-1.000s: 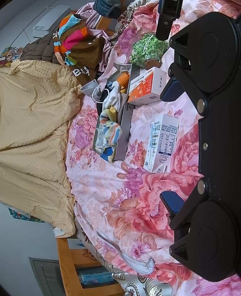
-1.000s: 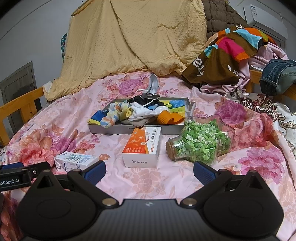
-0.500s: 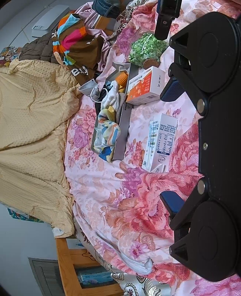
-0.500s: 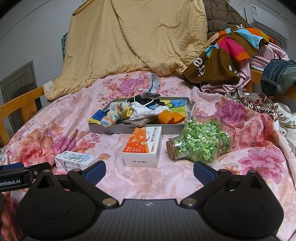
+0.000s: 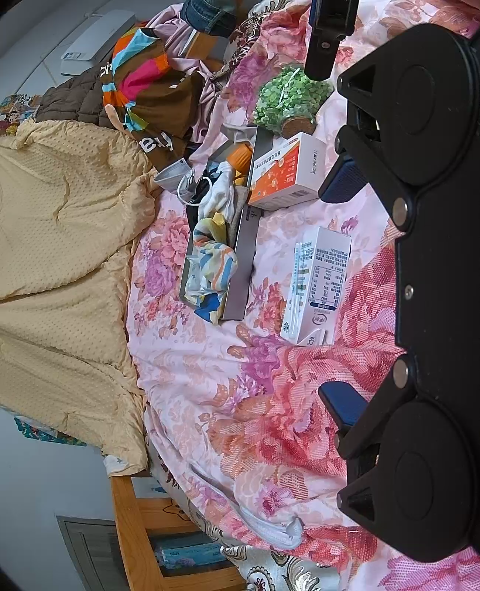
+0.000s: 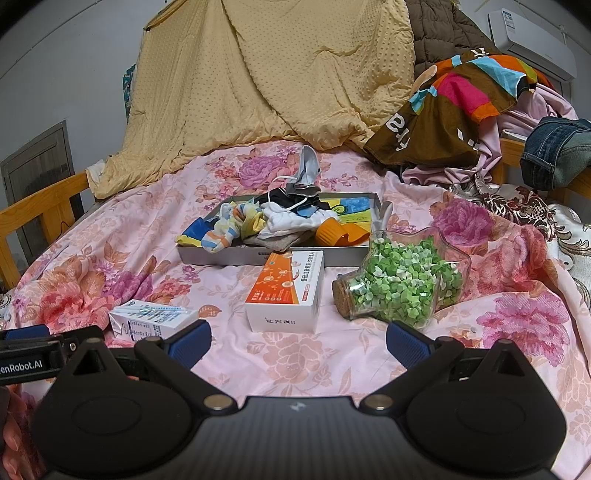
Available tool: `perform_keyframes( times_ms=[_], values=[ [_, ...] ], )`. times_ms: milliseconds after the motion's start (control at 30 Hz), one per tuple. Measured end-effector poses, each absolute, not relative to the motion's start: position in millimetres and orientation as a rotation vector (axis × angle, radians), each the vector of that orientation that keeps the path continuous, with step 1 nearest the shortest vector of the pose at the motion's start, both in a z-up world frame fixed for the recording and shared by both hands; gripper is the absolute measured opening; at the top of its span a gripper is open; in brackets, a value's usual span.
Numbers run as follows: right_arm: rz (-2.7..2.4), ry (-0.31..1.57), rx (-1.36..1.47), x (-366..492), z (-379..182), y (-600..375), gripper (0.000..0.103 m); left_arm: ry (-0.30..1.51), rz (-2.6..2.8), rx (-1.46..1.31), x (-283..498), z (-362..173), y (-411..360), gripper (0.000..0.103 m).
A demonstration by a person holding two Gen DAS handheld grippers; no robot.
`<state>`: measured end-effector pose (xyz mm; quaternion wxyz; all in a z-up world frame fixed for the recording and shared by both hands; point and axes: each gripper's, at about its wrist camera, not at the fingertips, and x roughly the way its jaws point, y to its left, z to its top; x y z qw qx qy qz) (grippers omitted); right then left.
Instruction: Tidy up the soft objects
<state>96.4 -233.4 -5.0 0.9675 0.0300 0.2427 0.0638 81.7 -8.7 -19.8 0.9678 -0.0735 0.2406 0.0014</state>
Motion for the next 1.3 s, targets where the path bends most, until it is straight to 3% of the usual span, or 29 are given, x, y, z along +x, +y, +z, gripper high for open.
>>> perform_keyframes(
  times_ms=[1300],
  values=[
    [0.129, 0.493, 0.061, 97.5, -4.2, -233.8, 0.103, 0.505, 0.041, -0.199, 82.7, -22.4, -4.4, 0.102]
  ],
)
